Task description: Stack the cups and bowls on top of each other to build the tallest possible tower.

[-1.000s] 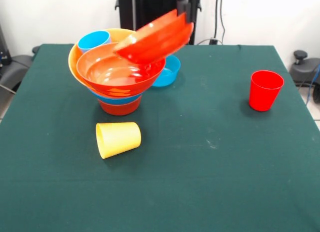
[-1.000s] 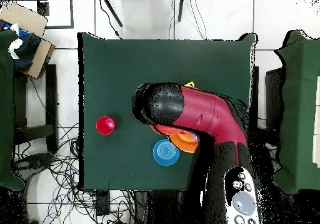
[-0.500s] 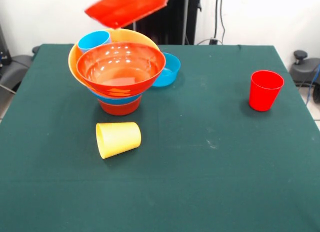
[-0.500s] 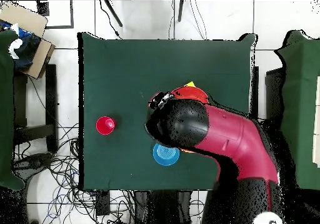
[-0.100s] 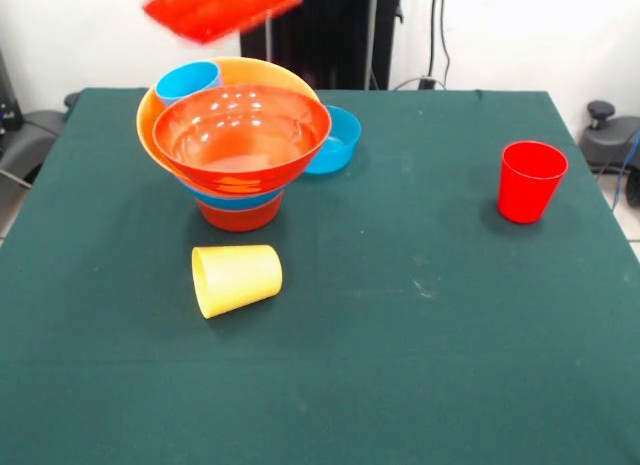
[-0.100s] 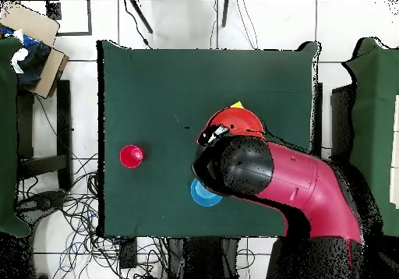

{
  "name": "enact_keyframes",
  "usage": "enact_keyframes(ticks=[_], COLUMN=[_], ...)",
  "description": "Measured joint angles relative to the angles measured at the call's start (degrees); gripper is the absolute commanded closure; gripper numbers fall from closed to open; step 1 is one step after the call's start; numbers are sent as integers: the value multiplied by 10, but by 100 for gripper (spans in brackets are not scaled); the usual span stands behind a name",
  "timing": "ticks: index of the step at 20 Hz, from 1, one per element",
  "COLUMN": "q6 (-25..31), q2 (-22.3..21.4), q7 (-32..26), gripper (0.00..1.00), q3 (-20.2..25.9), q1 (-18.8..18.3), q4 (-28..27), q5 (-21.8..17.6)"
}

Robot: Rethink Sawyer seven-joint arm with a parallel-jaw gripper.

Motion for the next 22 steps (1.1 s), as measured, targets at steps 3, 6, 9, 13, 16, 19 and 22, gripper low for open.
enact_keyframes(ticks=[3, 6, 9, 13, 16, 19, 22], q6=[0, 0, 0, 0, 0, 0, 0], q2=[0, 0, 0, 0, 0, 0, 0], q7=[0, 0, 0, 0, 0, 0, 0], gripper=[0, 0, 0, 0, 0, 0, 0], q3=[7, 12, 15, 17, 20, 23, 27], q1=[-4, -4, -4, -4, -4, -4, -4], q4=[0, 0, 0, 0, 1, 2, 2], q5=[-7, -14, -17, -18, -19, -20, -20])
